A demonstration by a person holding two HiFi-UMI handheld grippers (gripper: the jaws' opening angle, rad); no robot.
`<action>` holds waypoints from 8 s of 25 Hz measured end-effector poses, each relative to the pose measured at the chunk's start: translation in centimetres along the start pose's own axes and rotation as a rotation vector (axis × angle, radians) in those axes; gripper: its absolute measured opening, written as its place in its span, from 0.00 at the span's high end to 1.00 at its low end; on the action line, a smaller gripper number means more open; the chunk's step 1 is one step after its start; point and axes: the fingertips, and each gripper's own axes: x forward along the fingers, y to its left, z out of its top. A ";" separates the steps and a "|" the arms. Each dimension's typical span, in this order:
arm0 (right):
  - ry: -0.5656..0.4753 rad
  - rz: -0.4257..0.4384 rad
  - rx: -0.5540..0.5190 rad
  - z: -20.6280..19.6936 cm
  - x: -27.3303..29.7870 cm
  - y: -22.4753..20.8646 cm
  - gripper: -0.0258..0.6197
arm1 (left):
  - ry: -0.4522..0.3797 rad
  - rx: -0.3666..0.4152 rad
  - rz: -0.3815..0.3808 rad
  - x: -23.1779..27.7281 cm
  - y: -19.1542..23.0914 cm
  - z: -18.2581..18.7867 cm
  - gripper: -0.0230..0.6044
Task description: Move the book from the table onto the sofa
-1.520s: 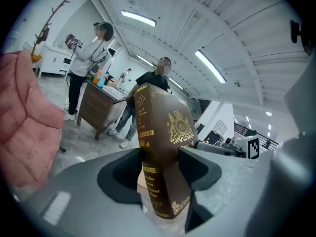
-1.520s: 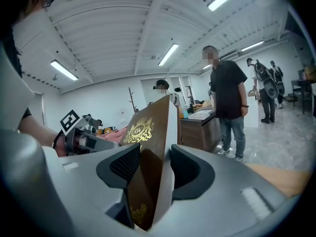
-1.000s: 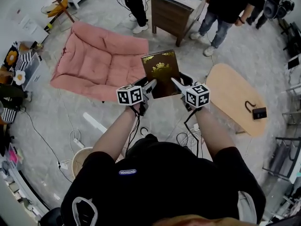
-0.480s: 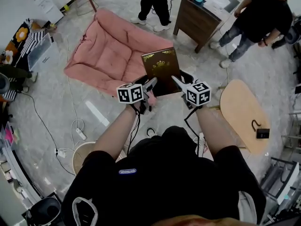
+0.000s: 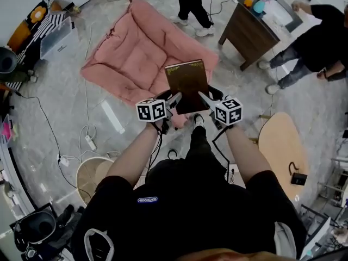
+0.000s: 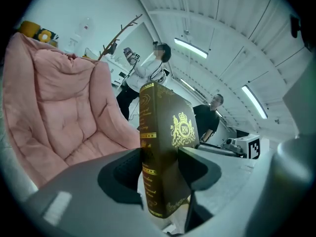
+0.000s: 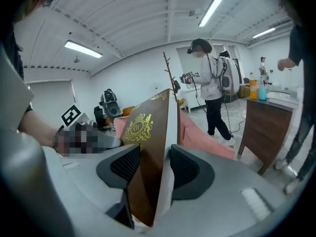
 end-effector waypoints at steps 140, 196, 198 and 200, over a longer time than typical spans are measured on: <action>-0.571 0.086 -0.290 18.9 -14.2 16.4 0.81 | -0.391 0.826 -0.065 -16.8 -20.2 13.2 0.82; -0.677 -0.614 -0.099 1.4 -51.6 11.6 0.91 | -0.113 0.940 -0.714 -9.5 -51.7 -10.1 0.95; -0.671 -0.616 -0.106 1.7 -51.3 11.7 0.91 | -0.110 0.941 -0.714 -9.5 -51.6 -9.9 0.95; -0.666 -0.618 -0.109 1.9 -51.1 11.7 0.91 | -0.116 0.944 -0.715 -9.4 -51.4 -9.7 0.95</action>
